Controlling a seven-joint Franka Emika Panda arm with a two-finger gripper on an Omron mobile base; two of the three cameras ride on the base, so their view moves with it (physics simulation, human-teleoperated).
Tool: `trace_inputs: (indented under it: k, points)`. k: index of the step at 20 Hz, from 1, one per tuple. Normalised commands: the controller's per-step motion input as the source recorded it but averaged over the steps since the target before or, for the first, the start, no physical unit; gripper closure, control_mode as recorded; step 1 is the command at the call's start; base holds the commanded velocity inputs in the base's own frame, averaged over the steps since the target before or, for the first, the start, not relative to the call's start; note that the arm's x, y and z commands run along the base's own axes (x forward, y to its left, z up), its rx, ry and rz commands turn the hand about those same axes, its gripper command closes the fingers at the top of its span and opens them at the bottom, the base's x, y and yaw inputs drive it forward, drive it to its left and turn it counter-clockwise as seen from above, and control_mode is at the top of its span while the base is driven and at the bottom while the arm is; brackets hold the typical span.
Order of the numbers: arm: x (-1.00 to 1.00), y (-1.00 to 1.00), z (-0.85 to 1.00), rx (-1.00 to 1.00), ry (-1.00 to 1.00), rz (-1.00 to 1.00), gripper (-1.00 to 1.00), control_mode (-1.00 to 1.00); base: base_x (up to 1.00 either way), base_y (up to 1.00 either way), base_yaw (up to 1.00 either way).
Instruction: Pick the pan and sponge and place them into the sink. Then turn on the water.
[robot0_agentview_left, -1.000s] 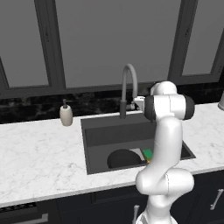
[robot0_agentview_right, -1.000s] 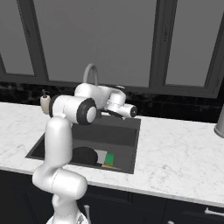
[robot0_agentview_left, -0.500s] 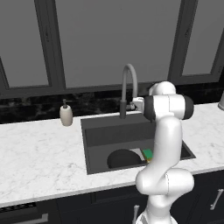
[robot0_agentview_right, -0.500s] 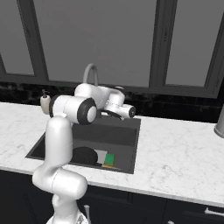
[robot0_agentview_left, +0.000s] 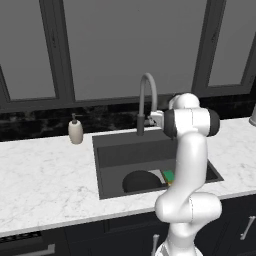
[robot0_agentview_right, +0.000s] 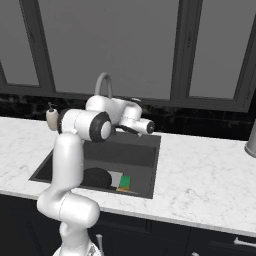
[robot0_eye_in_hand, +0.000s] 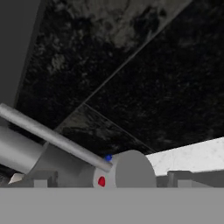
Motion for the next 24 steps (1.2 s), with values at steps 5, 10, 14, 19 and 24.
trace_inputs:
  k: [5, 10, 14, 19, 24]
  points:
    - [0.17, 0.00, -0.10, 0.00, 0.00, 0.00, -1.00, -1.00, 0.00, 0.00, 0.00]
    - [0.03, 0.00, -0.02, 0.00, 0.00, 0.00, 1.00, -1.00, 0.00, 0.00, 0.00]
    - [0.00, 0.00, 0.00, 0.00, 0.00, 0.00, 1.00, -1.00, 0.00, 0.00, 0.00]
    - [0.00, 0.00, 0.00, 0.03, 0.00, 0.00, 1.00, -1.00, 0.00, 0.00, 0.00]
    - [0.03, 0.00, 0.00, 0.19, 0.00, -0.08, 1.00, -1.00, 0.00, 0.00, 0.00]
